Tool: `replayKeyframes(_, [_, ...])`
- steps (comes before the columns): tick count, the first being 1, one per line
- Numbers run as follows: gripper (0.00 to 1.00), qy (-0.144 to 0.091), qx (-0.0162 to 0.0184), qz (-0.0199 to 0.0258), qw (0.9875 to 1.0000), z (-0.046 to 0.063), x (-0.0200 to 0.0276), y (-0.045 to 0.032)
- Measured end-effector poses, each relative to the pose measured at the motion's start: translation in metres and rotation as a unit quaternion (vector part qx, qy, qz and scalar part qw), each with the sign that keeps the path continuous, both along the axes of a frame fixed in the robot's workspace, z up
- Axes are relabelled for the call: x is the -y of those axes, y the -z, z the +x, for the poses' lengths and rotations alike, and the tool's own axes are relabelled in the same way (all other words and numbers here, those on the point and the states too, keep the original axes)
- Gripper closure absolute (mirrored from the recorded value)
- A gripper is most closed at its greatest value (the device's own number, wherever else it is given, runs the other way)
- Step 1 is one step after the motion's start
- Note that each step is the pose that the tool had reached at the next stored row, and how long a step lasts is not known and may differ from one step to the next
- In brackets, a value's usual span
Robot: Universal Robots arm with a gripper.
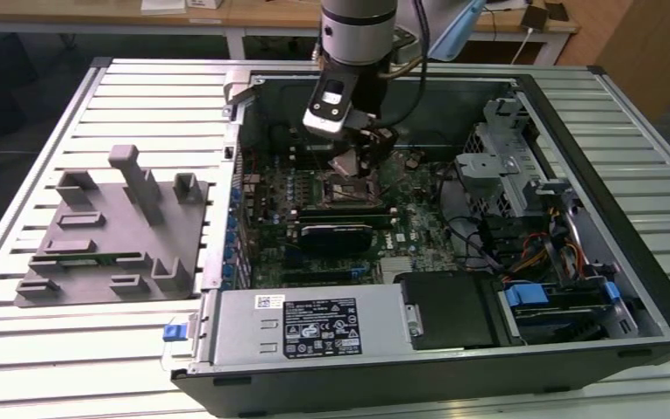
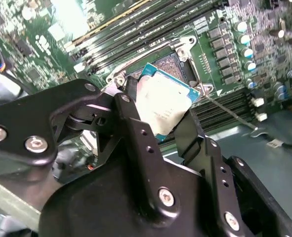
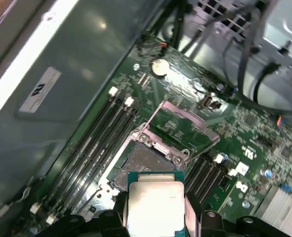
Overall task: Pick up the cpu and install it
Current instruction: 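Place the cpu into insertion slot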
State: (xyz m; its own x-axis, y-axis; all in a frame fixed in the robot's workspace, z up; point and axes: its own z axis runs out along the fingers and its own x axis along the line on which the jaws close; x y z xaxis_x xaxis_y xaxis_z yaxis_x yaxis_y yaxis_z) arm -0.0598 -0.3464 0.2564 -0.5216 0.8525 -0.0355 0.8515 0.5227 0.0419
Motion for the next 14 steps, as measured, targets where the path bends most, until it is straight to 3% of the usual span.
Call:
replayKeyframes(3, [0.46, 0.027, 0.0, 0.0, 0.9996, 0.0, 0.0, 0.0003])
replayKeyframes(7, [0.46, 0.064, 0.0, 0.0, 0.998, 0.0, 0.0, 0.0008])
replayKeyframes(10, [0.46, 0.091, 0.0, 0.0, 0.9959, 0.0, 0.0, 0.0013])
replayKeyframes(14, [0.46, 0.127, 0.0, 0.0, 0.9919, 0.0, 0.0, 0.0018])
